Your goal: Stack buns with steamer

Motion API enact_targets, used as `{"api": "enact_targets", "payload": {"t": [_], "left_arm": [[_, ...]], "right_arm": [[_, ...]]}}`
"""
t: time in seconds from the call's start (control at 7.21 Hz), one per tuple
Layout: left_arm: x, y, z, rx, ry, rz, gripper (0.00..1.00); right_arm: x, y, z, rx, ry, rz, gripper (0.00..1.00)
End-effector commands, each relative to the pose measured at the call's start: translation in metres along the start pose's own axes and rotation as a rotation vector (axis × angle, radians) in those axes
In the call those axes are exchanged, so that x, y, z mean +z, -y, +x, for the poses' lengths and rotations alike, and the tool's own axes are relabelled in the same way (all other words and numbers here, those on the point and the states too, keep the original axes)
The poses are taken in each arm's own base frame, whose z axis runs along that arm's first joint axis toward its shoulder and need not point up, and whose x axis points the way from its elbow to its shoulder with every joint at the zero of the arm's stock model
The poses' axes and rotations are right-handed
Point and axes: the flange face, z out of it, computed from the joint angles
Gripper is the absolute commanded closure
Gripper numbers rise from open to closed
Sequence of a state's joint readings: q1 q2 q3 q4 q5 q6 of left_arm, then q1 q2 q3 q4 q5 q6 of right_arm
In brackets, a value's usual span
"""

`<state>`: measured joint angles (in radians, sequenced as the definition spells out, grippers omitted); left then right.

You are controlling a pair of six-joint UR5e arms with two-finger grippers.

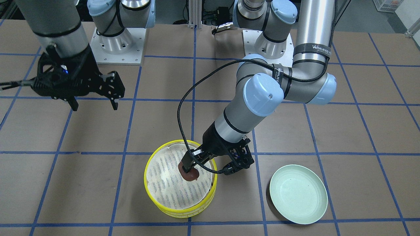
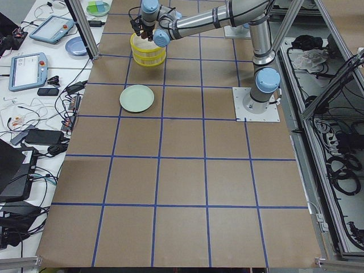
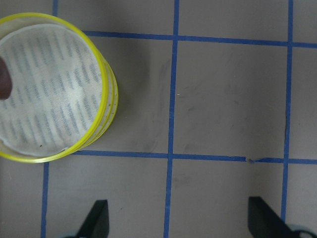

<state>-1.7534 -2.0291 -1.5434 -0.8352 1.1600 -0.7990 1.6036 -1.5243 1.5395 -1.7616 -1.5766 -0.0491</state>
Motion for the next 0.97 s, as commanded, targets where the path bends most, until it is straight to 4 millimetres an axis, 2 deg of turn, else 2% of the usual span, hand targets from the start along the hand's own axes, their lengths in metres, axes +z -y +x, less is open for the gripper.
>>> {"api": "enact_targets", "payload": {"t": [0.0,0.28,0.42,0.55,0.83], "left_arm": [[-0.012,0.016,0.0,0.075,0.006,0.036,0.0],[-0.019,0.019,-0.001,0.09,0.013,0.045,0.0],[-0.029,0.02,-0.01,0.154,0.107,0.047,0.0],[-0.056,0.029,-0.02,0.246,0.222,0.052,0.0],[-0.131,0.052,-0.046,0.401,0.313,0.044,0.0]], "right_arm": [[-0.031,-0.024,-0.005,-0.027,0.038,0.002,0.0],[-0.04,-0.031,-0.006,-0.024,0.068,0.002,0.0],[-0.042,-0.036,-0.007,-0.023,0.062,-0.018,0.0],[-0.039,-0.037,-0.006,-0.016,0.06,-0.037,0.0],[-0.038,-0.039,-0.006,-0.015,0.059,-0.046,0.0]]}}
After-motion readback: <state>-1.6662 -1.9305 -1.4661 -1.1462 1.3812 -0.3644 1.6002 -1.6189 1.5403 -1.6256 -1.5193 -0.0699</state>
